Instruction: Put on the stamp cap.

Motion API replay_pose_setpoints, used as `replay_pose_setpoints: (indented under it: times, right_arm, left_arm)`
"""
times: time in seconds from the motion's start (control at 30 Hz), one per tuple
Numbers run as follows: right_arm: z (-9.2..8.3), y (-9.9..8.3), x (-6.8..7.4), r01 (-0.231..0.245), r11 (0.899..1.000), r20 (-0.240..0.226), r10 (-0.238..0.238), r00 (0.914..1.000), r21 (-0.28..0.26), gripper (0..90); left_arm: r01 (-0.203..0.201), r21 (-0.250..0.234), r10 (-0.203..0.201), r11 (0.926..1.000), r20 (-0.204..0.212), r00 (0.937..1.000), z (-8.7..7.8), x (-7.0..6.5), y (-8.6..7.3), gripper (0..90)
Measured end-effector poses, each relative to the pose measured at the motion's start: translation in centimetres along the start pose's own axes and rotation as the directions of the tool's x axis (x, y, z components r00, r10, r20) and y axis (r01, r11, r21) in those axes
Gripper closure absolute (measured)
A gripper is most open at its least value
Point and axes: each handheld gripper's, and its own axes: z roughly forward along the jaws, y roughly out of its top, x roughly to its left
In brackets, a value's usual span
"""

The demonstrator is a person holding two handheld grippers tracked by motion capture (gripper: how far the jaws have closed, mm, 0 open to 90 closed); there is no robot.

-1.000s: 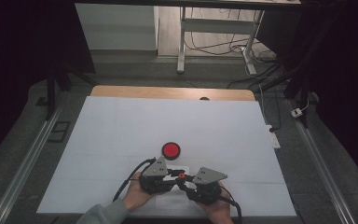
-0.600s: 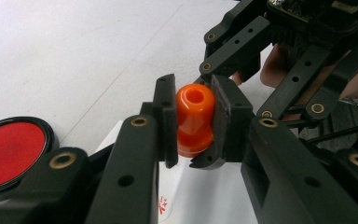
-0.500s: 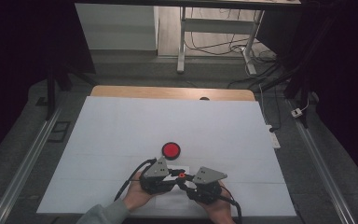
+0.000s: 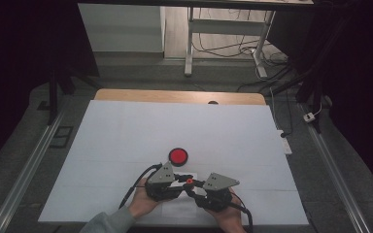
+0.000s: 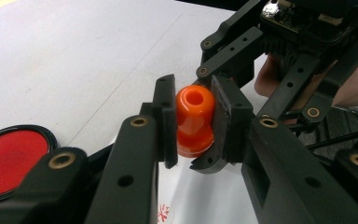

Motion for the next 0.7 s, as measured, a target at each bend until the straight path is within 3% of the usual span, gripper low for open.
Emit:
replay_pose_setpoints:
  times: [0.37, 0.47, 0.7]
  right_arm:
    - [-0.2, -0.2, -0.3, 0.008, 1.000, 0.003, -0.008, 1.0000, 0.005, 50.8]
    - [-0.6, -0.4, -0.7, 0.024, 1.000, 0.028, -0.025, 0.9993, 0.019, 49.8]
    - [-2.2, -1.0, -2.5, 0.000, 1.000, 0.074, -0.001, 0.9973, 0.011, 49.0]
  left_arm:
    - [0.010, -0.008, -0.010, 0.9999, -0.014, 0.9998, -0.5, 0.5, 0.1, 72.7]
    - [0.012, -0.010, -0.012, 0.9999, -0.016, 0.9998, -0.7, 0.7, 0.1, 72.7]
    - [0.020, -0.016, -0.020, 0.9997, -0.022, 0.9996, -1.1, 0.9, 0.2, 72.7]
